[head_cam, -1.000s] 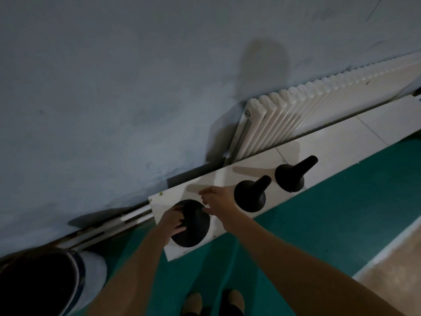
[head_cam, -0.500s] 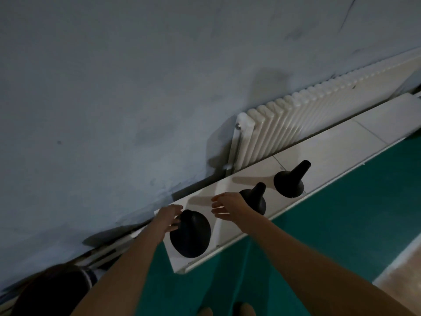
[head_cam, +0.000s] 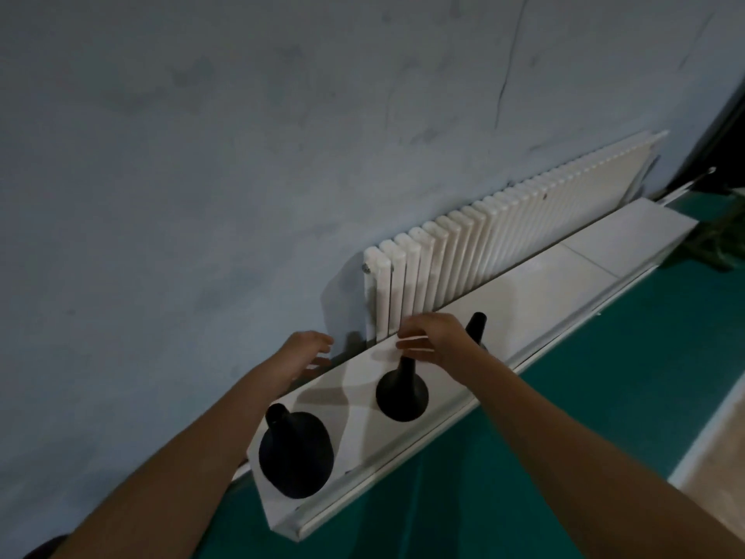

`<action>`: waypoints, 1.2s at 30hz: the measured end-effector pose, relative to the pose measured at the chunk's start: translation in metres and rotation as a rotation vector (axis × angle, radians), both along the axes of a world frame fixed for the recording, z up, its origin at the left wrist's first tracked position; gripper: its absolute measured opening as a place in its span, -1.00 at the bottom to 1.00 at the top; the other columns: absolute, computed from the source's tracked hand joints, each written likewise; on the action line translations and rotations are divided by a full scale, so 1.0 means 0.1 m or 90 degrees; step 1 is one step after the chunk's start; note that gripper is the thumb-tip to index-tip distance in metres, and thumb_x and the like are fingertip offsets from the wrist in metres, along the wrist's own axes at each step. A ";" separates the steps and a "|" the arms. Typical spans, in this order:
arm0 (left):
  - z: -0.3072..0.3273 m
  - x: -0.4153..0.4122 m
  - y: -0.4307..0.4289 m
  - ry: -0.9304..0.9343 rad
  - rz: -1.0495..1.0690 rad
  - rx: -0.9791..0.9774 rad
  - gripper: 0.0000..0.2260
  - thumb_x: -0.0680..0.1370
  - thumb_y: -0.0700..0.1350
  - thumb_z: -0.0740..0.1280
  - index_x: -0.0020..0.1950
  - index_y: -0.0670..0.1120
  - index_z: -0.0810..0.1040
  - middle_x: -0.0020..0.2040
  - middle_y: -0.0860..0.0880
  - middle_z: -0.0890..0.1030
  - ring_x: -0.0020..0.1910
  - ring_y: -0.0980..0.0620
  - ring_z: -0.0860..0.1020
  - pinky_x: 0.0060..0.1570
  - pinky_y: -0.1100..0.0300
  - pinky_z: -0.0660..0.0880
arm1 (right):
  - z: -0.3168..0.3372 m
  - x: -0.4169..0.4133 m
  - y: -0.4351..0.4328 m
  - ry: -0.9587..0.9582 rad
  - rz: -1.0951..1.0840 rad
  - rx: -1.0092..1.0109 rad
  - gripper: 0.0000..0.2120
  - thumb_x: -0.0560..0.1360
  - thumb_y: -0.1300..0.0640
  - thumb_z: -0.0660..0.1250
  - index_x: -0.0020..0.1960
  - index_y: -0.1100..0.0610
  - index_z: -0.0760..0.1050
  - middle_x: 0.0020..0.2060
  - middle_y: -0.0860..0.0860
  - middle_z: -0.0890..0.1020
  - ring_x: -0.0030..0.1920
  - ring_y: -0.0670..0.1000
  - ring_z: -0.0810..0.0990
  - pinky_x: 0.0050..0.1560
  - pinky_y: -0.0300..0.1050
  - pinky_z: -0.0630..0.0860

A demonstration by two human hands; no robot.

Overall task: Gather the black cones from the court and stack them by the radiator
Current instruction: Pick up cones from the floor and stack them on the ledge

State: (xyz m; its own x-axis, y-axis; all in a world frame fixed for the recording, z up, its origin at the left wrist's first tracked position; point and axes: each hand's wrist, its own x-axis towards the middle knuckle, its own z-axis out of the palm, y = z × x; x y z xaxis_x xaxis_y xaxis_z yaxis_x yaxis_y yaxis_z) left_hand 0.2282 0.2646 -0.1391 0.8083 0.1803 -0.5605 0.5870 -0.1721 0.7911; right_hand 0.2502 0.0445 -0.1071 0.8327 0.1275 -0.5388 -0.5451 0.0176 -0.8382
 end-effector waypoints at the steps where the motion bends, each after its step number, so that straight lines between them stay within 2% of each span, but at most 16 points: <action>1: 0.06 0.02 -0.07 -0.009 -0.024 0.023 -0.81 0.59 -0.26 0.20 0.14 -0.18 0.54 0.05 -0.15 0.55 -0.14 -0.02 0.57 -0.19 0.19 0.46 | 0.03 0.01 -0.09 -0.022 -0.003 -0.008 -0.85 0.57 0.23 0.28 0.09 0.27 0.51 -0.09 0.18 0.64 -0.07 0.15 0.65 -0.02 -0.03 0.60; 4: 0.28 0.11 -0.29 -0.055 -0.062 0.089 -0.78 0.57 -0.29 0.14 0.08 -0.12 0.54 0.03 -0.14 0.56 -0.03 -0.03 0.56 -0.17 0.20 0.45 | 0.14 -0.01 -0.37 -0.073 -0.048 -0.007 -0.92 0.57 0.23 0.26 0.00 0.21 0.52 -0.16 0.15 0.66 -0.13 0.14 0.65 -0.02 -0.02 0.58; 10: 0.69 0.23 -0.72 -0.128 -0.130 0.129 -0.75 0.54 -0.32 0.15 0.05 -0.08 0.55 0.07 -0.15 0.58 0.06 -0.05 0.56 -0.19 0.22 0.45 | 0.43 -0.22 -0.84 -0.135 -0.107 -0.001 -0.86 0.59 0.21 0.23 0.05 0.23 0.54 -0.13 0.16 0.65 -0.18 0.10 0.64 -0.12 -0.09 0.57; 16: 0.91 0.22 -1.14 -0.197 -0.226 0.060 -0.79 0.57 -0.31 0.17 0.08 -0.15 0.55 0.02 -0.10 0.61 -0.11 0.01 0.59 -0.18 0.24 0.43 | 0.72 -0.54 -1.22 -0.186 -0.184 0.002 -0.83 0.57 0.23 0.29 0.12 0.28 0.51 -0.11 0.19 0.66 -0.19 0.10 0.65 -0.11 -0.08 0.61; 21: 1.04 0.17 -1.29 -0.243 -0.278 -0.015 -0.78 0.57 -0.34 0.13 0.01 -0.16 0.55 -0.05 -0.14 0.65 -0.17 0.02 0.61 -0.24 0.25 0.43 | 0.86 -0.89 -1.44 -0.230 -0.222 -0.083 -0.85 0.57 0.18 0.30 0.11 0.20 0.53 -0.07 0.15 0.68 -0.15 0.07 0.67 -0.09 -0.08 0.62; 24: 1.06 0.13 -1.30 -0.279 -0.331 -0.043 -0.78 0.58 -0.33 0.14 -0.05 -0.13 0.56 -0.15 -0.06 0.67 -0.18 0.03 0.61 -0.24 0.27 0.44 | 0.91 -1.09 -1.43 -0.241 -0.253 -0.101 -0.88 0.57 0.19 0.29 0.08 0.18 0.53 -0.12 0.12 0.68 -0.19 0.04 0.67 -0.12 -0.09 0.61; 27: 1.03 0.07 -1.31 -0.294 -0.378 -0.057 -0.74 0.58 -0.34 0.15 -0.10 -0.06 0.56 -0.25 0.04 0.68 -0.20 0.07 0.62 -0.19 0.22 0.45 | 0.93 -1.32 -1.37 -0.239 -0.283 -0.115 -0.92 0.57 0.20 0.28 0.03 0.14 0.54 -0.15 0.09 0.68 -0.22 0.01 0.67 -0.22 -0.16 0.59; 30: 0.98 -0.01 -1.36 -0.288 -0.425 -0.068 -0.75 0.58 -0.34 0.16 -0.10 -0.07 0.56 -0.19 -0.02 0.68 -0.18 0.03 0.63 -0.16 0.20 0.48 | 0.91 -1.58 -1.30 -0.224 -0.316 -0.124 -0.93 0.58 0.21 0.27 0.00 0.13 0.53 -0.17 0.09 0.67 -0.25 0.00 0.66 -0.21 -0.16 0.61; 33: 0.92 -0.14 -1.46 -0.265 -0.476 -0.091 -0.80 0.58 -0.31 0.21 -0.08 -0.09 0.57 -0.13 -0.07 0.68 -0.15 0.01 0.63 -0.23 0.27 0.48 | 0.86 -1.87 -1.24 -0.209 -0.376 -0.128 -0.93 0.58 0.22 0.26 -0.01 0.13 0.52 -0.20 0.08 0.66 -0.27 0.01 0.63 -0.20 -0.13 0.58; 36: 0.89 -0.33 -1.61 -0.257 -0.528 -0.099 -0.85 0.59 -0.27 0.22 -0.02 -0.13 0.58 -0.10 -0.07 0.67 -0.12 0.01 0.62 -0.11 0.21 0.51 | 0.81 -2.16 -1.23 -0.191 -0.446 -0.113 -0.92 0.59 0.22 0.24 0.03 0.17 0.50 -0.17 0.11 0.64 -0.27 0.04 0.62 -0.23 -0.15 0.58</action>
State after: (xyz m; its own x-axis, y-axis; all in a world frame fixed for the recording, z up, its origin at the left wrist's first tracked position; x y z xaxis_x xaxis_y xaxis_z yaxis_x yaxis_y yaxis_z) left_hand 0.1952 0.1040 -0.0497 0.7836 -0.5952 -0.1782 -0.0012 -0.2883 0.9575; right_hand 0.0345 -0.0785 -0.0259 0.8000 -0.5494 -0.2412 -0.2062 0.1258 -0.9704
